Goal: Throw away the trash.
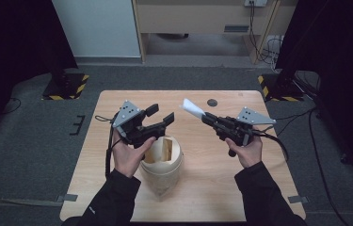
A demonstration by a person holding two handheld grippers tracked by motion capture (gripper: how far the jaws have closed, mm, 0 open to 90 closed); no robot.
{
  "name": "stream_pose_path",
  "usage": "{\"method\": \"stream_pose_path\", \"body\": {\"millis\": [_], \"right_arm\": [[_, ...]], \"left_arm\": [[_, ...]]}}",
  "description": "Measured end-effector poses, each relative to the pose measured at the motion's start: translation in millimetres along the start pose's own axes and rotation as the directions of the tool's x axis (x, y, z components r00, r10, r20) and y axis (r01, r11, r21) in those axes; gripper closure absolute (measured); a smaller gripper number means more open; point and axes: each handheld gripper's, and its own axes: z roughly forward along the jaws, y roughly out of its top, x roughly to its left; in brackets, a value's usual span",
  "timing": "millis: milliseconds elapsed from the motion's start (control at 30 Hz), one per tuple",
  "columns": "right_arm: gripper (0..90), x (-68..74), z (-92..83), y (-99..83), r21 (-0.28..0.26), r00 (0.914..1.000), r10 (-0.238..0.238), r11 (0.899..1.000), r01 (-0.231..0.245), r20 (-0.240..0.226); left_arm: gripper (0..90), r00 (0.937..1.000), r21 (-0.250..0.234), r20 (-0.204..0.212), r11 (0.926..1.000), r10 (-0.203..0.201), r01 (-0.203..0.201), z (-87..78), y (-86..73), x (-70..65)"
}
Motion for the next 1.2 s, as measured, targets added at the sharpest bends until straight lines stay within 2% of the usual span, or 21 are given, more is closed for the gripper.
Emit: {"method": "stream_pose_path", "body": {"millis": [233, 467, 500, 633, 800, 933, 1033, 1100, 1133, 1200], "right_arm": [[83.1, 1.6, 0.5, 0.2, -0.022, 0.9998, 0.015, 1.000, -0.015, -0.014], [83.1, 6.9, 4.2, 1.0, -0.011, 0.9996, -0.005, 1.000, 0.004, -0.028], [83.1, 7.6, 4.5, 0.3, -0.011, 0.9996, -0.003, 1.000, 0.003, -0.029], [83.1, 9.2, 5.5, 0.0, -0.016, 0.9994, -0.001, 1.000, 0.001, -0.034], [83.1, 12.2, 8.5, -1.3, -0.009, 0.9987, -0.012, 1.000, 0.011, -0.050], [83.1, 14.8, 10.2, -1.5, -0.004, 0.9978, -0.017, 1.000, 0.016, -0.064], [83.0, 15.2, 11.7, -3.2, 0.000, 0.9973, -0.019, 1.000, 0.019, -0.071], [83.0, 15.4, 12.0, -3.3, -0.001, 0.9972, -0.018, 1.000, 0.018, -0.072], [83.0, 15.6, 12.1, -3.4, 0.001, 0.9969, -0.016, 1.000, 0.016, -0.078], [82.8, 15.7, 12.3, -3.6, 0.000, 0.9967, -0.017, 1.000, 0.017, -0.079]], "left_arm": [[34.7, 0.9995, 0.009, 0.020, 0.9997, -0.024, 0.024, 10.5, 2.1, -12.5], [38.0, 0.9997, 0.036, 0.016, 0.9992, -0.019, 0.018, 23.0, 2.2, -24.7], [38.8, 0.9994, 0.041, 0.012, 0.9986, -0.033, 0.033, 26.1, 1.6, -27.1], [40.4, 0.9987, 0.052, 0.007, 0.9973, -0.051, 0.051, 29.9, 0.5, -29.2], [43.0, 0.9978, 0.036, 0.005, 0.9972, -0.065, 0.065, 31.4, 0.8, -29.0], [47.3, 0.9972, 0.042, 0.003, 0.9964, -0.074, 0.074, 31.6, 1.0, -27.6], [57.0, 0.9962, 0.035, 0.013, 0.9957, -0.086, 0.086, 30.2, 1.8, -27.1], [58.8, 0.9958, 0.031, 0.014, 0.9955, -0.090, 0.090, 29.5, 2.3, -26.7], [64.7, 0.9960, 0.033, 0.016, 0.9956, -0.088, 0.087, 28.7, 2.9, -25.8], [69.5, 0.9955, 0.034, 0.021, 0.9953, -0.092, 0.091, 28.5, 3.1, -25.6]]}}
